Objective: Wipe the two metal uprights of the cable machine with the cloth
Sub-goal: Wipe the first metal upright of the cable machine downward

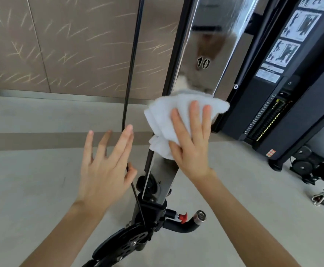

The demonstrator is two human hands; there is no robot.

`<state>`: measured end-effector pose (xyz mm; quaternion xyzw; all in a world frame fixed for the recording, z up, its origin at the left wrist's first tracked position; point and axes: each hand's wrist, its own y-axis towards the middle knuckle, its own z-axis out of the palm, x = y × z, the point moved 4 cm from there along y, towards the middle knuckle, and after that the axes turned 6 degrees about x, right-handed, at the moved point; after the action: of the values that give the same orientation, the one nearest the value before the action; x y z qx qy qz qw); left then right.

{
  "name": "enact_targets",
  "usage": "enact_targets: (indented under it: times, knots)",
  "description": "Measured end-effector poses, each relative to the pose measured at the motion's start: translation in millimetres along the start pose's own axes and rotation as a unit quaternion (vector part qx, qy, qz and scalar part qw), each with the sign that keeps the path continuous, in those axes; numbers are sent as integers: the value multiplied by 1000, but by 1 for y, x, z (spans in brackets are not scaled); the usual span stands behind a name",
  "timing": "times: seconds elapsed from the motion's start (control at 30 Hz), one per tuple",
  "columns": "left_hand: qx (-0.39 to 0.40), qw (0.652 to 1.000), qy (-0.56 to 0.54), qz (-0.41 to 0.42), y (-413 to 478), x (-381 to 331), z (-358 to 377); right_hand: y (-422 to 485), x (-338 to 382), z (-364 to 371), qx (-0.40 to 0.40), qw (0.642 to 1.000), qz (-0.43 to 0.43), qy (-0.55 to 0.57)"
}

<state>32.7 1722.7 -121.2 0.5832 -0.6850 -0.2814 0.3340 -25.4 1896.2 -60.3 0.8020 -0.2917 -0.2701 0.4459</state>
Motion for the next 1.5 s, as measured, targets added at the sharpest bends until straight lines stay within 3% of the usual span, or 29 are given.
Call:
enact_targets:
  times: [0.23,0.4,0.6,0.7,0.93,1.13,1.27,1.5]
  knots:
    - [50,998,26,27,-51,-14,31,-129,27,60,92,991,5,-100]
    - [41,999,28,20,-65,-12,29,-151,30,52,164,975,-51,-139]
    - [-6,999,16,52,-75,-13,19,-54,16,18,77,987,4,-139]
    - [-14,999,21,43,-68,-12,23,-53,23,32,49,983,9,-175]
    - [-19,999,-6,34,-64,-9,32,-163,47,84,128,968,-16,-215]
    - [-6,1000,2,27,-63,-11,28,-187,55,85,199,955,-44,-214]
    - [-18,998,0,54,-72,-8,15,-159,41,60,199,948,-64,-241]
    - [-25,999,-3,48,-74,-8,18,-11,31,17,75,964,-18,-255]
